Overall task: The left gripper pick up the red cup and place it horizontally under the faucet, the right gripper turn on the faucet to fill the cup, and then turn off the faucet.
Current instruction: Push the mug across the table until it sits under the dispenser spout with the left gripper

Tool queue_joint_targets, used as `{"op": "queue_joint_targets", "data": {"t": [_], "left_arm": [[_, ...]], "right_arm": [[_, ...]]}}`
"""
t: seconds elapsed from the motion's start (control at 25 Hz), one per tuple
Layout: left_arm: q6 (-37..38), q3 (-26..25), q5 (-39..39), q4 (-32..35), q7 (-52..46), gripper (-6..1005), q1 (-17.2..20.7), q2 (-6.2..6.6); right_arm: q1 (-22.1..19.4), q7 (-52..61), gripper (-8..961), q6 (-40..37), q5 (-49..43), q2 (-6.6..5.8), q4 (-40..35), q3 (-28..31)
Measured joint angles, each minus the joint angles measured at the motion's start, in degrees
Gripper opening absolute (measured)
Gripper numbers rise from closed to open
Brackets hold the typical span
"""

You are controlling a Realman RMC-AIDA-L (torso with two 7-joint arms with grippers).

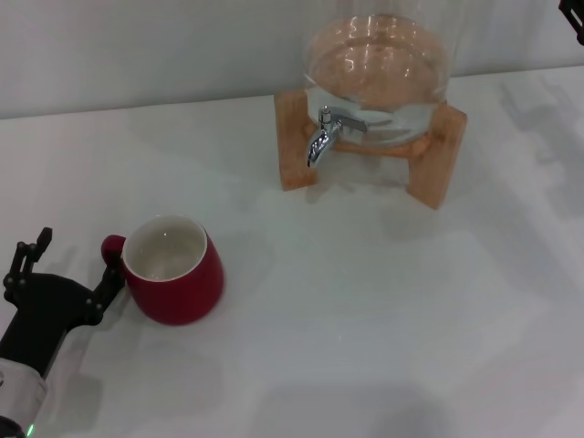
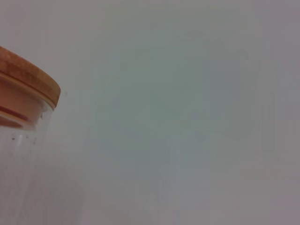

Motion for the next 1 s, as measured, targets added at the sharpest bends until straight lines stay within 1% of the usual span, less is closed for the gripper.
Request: {"op": "queue_joint_targets", "data": {"t": [0.48,0.68,1.0], "left_arm": [[-0.32,-0.10,-0.11,-0.77,0.01,876,-0.61,0.09],[0.04,-0.16,-0.30,-2.03,-0.35,874,-1.58,0.09],[0.43,0.11,-0.15,-2.12,-0.39,856,-2.30,0.04]], "right_arm": [[-0.58,0.00,663,0.92,0.00,0.38,0.12,0.31],[-0.62,0.00,663,1.26,0.00,0.46,0.26,0.35],[-0.76,0.00,662,1.51,0.00,0.62,0.32,0.37]]}}
